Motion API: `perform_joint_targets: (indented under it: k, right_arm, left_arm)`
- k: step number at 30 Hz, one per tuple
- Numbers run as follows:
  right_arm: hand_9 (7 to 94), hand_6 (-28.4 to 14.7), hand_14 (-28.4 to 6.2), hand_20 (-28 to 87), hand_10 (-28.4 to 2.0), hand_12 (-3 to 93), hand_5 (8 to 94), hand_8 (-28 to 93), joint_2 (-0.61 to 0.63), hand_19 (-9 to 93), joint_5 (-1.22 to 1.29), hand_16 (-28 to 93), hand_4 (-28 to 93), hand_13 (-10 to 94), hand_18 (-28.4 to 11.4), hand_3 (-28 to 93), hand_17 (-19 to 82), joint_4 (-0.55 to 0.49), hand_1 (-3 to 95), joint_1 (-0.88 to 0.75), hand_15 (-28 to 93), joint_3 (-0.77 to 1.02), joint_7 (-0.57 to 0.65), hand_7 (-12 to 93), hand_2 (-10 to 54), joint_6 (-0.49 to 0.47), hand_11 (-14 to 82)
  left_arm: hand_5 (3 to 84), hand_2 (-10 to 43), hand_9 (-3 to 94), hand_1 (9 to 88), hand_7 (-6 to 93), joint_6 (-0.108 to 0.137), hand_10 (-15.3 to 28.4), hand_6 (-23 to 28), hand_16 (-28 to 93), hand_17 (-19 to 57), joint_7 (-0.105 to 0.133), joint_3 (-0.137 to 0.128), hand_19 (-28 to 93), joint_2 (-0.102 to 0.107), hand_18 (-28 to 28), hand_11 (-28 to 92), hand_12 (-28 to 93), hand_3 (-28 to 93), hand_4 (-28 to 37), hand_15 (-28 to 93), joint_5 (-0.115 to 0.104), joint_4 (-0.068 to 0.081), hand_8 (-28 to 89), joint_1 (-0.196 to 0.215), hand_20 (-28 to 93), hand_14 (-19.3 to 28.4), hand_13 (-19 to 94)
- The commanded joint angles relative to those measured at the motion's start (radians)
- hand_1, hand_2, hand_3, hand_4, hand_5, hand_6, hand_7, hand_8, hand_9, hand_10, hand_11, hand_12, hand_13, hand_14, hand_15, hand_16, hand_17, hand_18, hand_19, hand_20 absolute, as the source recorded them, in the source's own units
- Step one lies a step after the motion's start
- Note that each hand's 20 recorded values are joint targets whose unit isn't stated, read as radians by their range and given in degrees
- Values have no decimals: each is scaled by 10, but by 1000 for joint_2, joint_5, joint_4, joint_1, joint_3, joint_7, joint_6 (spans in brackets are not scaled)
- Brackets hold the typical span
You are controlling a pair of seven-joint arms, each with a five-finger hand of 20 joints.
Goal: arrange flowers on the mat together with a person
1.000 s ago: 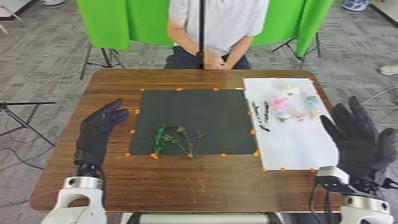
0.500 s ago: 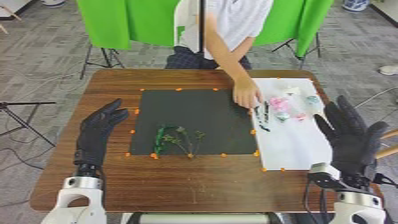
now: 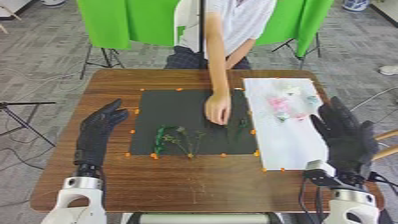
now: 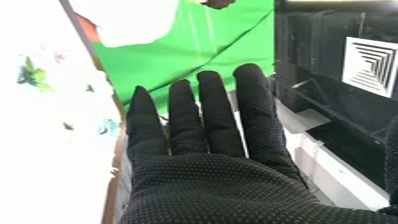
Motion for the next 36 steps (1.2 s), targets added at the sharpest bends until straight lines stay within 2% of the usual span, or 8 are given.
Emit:
perform_joint_targets:
  k: [1,26,27,29,34,36]
  right_arm:
    - [395,0,-91,226,-122,82,409,-98,8,47,1,17,-264,284,-136,703,169,0,51,7,117,-15,3,115,-28,26,40]
    - [406,-6,-93,244,-130,92,430,-97,13,63,-1,26,-257,302,-131,714,186,2,61,10,123,-26,10,123,-41,51,44]
    - [407,-6,-94,246,-131,93,430,-97,-39,65,13,27,-256,304,-131,714,187,-20,62,-74,124,62,-15,124,-41,-56,44]
    - [408,-7,-96,249,-133,96,431,-97,-38,69,7,30,-253,308,-131,716,188,-19,64,-73,126,61,-15,124,-43,-52,45]
    - [419,-10,-105,278,-144,116,438,-97,22,110,-71,55,-227,333,-134,717,202,-23,94,-8,136,-1,29,128,-54,73,48]
    - [431,-13,-123,306,-148,128,444,-95,53,164,-146,88,-214,363,-140,715,213,-29,119,24,143,-19,59,130,-60,142,51]
  left_arm:
    - [469,-66,473,238,105,0,149,43,8,69,-6,2,125,3,122,193,128,637,-247,191,-9,3,-58,7,164,179,363]
    - [468,-67,473,239,106,-12,149,42,8,68,-12,-4,124,-8,122,193,128,636,-245,191,-2,5,-58,4,163,178,363]
    - [468,-67,473,239,107,-13,149,42,8,68,-13,-5,124,-8,122,193,128,635,-245,192,-1,4,-58,4,163,178,363]
    - [468,-67,473,239,106,-12,149,41,8,68,-13,-7,124,-8,122,193,129,636,-245,192,-1,4,-58,6,163,178,363]
    - [468,-68,473,238,106,-4,149,42,7,68,-12,-4,125,1,122,193,128,636,-244,192,-8,3,-58,6,163,178,364]
    - [468,-68,473,239,106,-2,150,42,8,67,-13,-4,125,3,123,193,128,635,-244,192,-8,3,-59,5,163,179,363]
